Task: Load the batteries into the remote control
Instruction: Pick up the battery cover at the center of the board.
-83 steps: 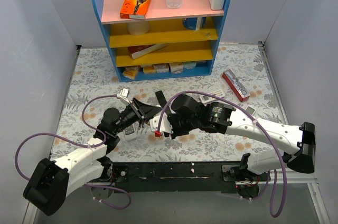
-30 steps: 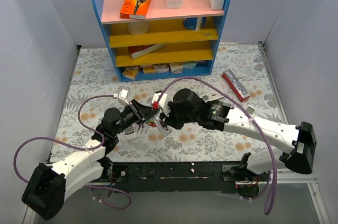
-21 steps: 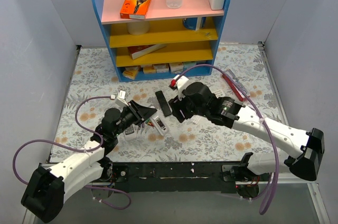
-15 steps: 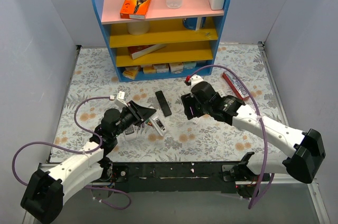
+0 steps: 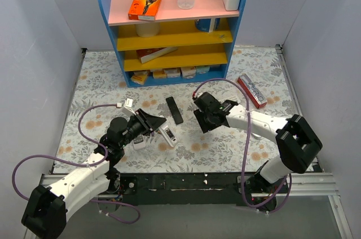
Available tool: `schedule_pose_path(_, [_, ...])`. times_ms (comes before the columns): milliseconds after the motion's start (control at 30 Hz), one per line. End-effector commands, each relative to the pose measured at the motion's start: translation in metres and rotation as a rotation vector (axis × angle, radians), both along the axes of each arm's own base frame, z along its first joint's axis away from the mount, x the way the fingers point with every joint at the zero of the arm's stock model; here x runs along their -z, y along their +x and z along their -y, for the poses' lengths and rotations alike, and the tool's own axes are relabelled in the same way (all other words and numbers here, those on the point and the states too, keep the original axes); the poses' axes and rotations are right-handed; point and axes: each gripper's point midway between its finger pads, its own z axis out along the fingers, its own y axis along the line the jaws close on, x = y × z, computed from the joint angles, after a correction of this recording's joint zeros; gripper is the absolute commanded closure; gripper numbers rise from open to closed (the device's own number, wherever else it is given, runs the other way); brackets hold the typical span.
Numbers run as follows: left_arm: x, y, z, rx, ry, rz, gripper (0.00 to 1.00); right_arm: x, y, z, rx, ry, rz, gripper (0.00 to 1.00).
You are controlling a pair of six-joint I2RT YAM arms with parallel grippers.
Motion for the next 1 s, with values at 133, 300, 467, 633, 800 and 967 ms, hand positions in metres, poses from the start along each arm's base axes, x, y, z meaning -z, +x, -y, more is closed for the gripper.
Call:
schedule_pose_path(133, [0.003, -0.008, 0.002, 0.034, 0.002, 0.006, 1.00, 0.022, 0.004, -0.001, -0.083, -0.044, -0.050, 0.54])
schedule_pose_path(300, [0.004, -0.009, 0.003, 0.045, 0.000, 0.002, 1.00, 0.034, -0.001, 0.001, -0.109, -0.064, -0.092, 0.59])
schedule_pose_path(467, [0.004, -0.010, 0.006, 0.060, -0.005, 0.000, 1.00, 0.039, 0.000, -0.001, -0.150, -0.072, -0.097, 0.63])
schedule_pose_path(633, [0.004, -0.010, 0.008, 0.069, -0.013, -0.003, 1.00, 0.042, 0.002, -0.005, -0.184, -0.082, -0.104, 0.65])
schedule_pose_path(800, [0.004, -0.011, 0.008, 0.072, -0.016, -0.004, 1.00, 0.046, 0.001, -0.003, -0.197, -0.100, -0.117, 0.73])
schedule_pose_path(967, [0.002, -0.010, 0.009, 0.069, -0.030, -0.003, 1.00, 0.037, 0.000, -0.002, -0.194, -0.099, -0.117, 0.89])
